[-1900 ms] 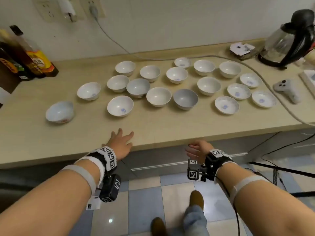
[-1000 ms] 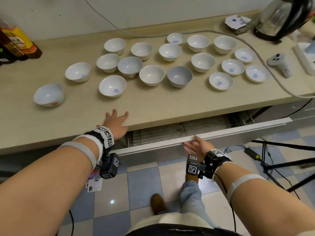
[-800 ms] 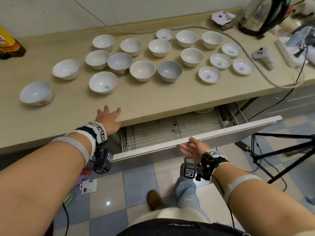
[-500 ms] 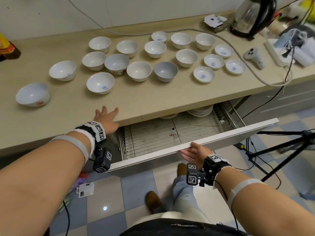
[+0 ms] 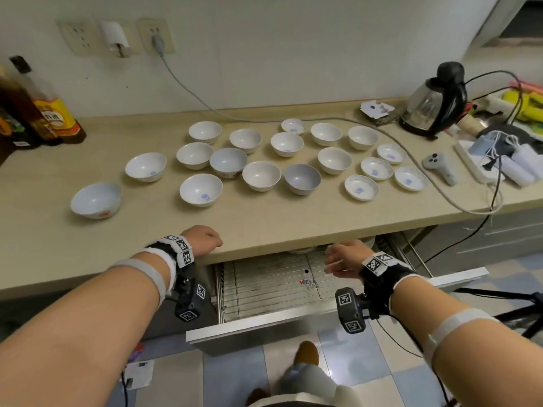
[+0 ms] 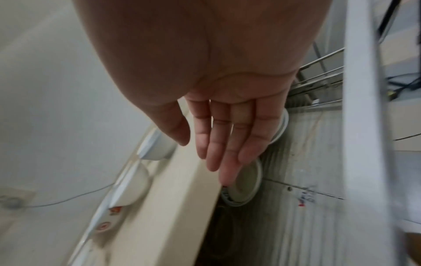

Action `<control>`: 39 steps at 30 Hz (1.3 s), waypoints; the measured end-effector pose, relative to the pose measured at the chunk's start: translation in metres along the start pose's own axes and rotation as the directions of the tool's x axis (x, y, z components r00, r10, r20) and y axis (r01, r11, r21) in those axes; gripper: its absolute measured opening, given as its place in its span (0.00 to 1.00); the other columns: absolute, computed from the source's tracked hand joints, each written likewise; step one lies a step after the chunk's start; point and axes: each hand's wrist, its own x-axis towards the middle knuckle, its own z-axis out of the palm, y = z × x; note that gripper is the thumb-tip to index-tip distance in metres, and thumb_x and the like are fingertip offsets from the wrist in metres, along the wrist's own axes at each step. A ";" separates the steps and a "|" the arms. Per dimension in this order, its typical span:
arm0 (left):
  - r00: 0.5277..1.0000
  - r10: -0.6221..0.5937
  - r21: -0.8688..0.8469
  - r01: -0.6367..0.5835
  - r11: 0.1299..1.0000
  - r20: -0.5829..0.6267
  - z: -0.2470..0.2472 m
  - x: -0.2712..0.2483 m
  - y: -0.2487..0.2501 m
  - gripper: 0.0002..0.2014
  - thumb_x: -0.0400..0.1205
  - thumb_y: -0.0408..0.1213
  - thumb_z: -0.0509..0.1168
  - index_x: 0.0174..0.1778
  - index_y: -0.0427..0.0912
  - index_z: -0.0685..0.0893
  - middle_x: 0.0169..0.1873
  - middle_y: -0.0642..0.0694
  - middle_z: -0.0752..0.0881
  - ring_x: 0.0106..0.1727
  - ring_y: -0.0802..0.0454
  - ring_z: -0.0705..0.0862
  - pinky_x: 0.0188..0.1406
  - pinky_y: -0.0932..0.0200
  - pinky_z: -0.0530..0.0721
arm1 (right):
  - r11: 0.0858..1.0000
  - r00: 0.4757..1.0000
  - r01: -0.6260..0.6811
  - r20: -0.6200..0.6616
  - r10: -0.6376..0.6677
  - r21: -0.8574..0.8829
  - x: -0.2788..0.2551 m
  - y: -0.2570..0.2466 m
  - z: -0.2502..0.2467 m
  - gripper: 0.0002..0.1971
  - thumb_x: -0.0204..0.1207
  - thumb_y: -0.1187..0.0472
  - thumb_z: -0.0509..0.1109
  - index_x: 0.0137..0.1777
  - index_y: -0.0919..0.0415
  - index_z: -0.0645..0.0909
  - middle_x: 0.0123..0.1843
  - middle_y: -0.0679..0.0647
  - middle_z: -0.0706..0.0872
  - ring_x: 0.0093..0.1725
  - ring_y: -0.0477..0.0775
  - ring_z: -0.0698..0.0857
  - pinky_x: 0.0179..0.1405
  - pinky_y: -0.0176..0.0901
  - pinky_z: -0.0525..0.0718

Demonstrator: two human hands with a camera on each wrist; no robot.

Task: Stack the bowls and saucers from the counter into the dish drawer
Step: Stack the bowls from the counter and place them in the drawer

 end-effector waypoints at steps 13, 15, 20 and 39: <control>0.888 -0.455 -0.901 0.137 0.411 -0.073 -0.050 0.050 0.002 0.25 0.85 0.39 0.65 0.75 0.30 0.69 0.63 0.28 0.83 0.48 0.32 0.90 0.37 0.48 0.88 | 0.969 0.994 0.063 -0.104 -0.039 0.238 0.101 -0.122 0.016 0.29 0.82 0.63 0.65 0.81 0.61 0.62 0.67 0.67 0.79 0.48 0.65 0.92 0.40 0.56 0.92; 0.892 -0.447 -0.925 0.111 0.364 -0.068 -0.056 0.063 0.002 0.25 0.80 0.34 0.69 0.72 0.35 0.71 0.61 0.30 0.82 0.48 0.31 0.89 0.42 0.45 0.89 | 0.972 0.994 0.016 -0.112 0.011 0.235 0.120 -0.131 0.013 0.26 0.80 0.64 0.64 0.77 0.67 0.67 0.60 0.68 0.84 0.41 0.64 0.92 0.41 0.57 0.93; 0.862 -0.491 -0.904 0.100 0.415 -0.130 -0.053 0.098 -0.019 0.33 0.56 0.27 0.72 0.60 0.21 0.78 0.54 0.29 0.85 0.50 0.26 0.89 0.49 0.30 0.90 | 0.979 0.990 -0.011 -0.135 0.039 0.201 0.143 -0.145 0.010 0.19 0.79 0.73 0.60 0.70 0.72 0.72 0.54 0.73 0.86 0.34 0.65 0.89 0.32 0.52 0.93; 0.926 -0.292 -0.886 -0.085 0.455 -0.239 -0.137 0.118 0.082 0.14 0.79 0.19 0.64 0.58 0.34 0.78 0.43 0.32 0.86 0.40 0.35 0.91 0.35 0.50 0.94 | 0.963 0.963 0.263 -0.074 -0.258 0.067 0.133 -0.206 0.054 0.10 0.77 0.71 0.62 0.57 0.63 0.76 0.50 0.72 0.90 0.38 0.71 0.92 0.40 0.55 0.93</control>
